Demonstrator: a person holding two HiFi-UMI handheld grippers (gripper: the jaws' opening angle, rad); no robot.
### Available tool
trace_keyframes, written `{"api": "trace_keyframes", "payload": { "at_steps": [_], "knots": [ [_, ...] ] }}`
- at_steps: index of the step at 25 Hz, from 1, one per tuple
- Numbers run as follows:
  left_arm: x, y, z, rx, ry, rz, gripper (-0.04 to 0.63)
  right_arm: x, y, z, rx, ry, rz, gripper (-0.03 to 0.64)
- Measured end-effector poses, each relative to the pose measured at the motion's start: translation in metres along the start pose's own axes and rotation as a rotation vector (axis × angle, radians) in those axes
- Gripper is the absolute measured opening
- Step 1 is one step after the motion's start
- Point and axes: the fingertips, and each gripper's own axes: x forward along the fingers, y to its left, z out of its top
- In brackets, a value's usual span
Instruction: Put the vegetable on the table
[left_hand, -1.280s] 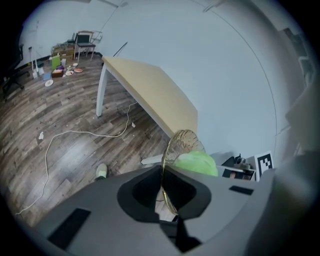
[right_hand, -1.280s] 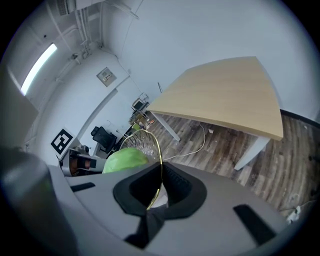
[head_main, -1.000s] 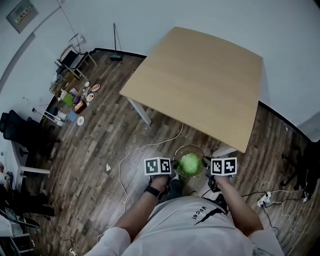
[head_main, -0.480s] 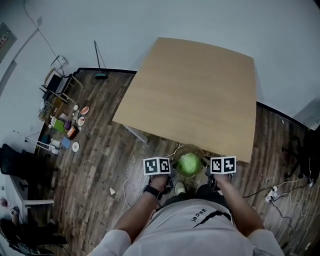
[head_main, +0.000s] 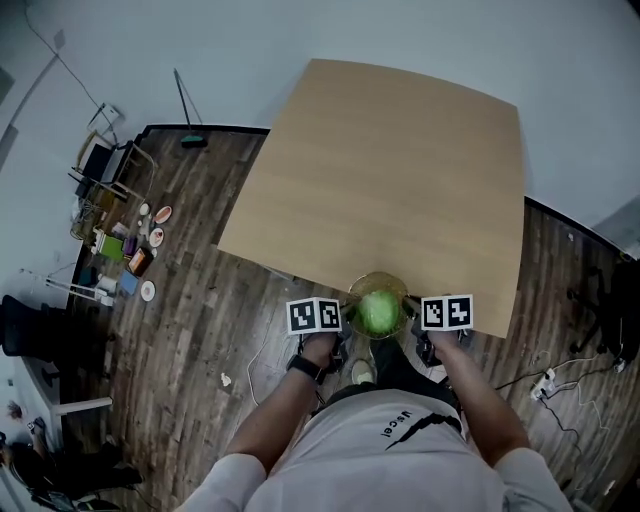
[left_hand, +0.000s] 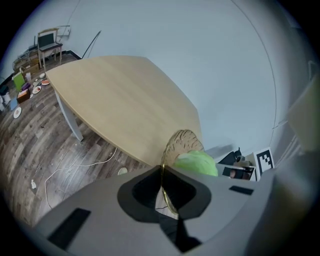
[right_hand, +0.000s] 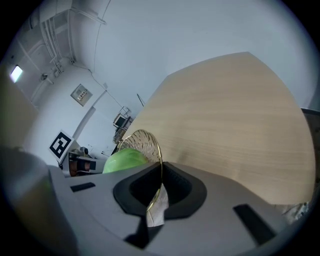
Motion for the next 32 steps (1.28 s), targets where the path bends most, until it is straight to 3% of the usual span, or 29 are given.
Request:
{"api": "trace_keyframes", "payload": {
  "at_steps": [16, 32],
  "knots": [
    [0.065, 0.012, 0.115, -0.066, -0.022, 0.074, 0.025, 0.071, -0.044, 0.115, -0.010, 0.081, 0.040, 0.023],
    [0.125, 0.051, 0.140, 0.018, 0.081, 0.090, 0.026, 0.125, -0.086, 0.116, 0.081, 0.044, -0.019, 0.023]
  ]
}}
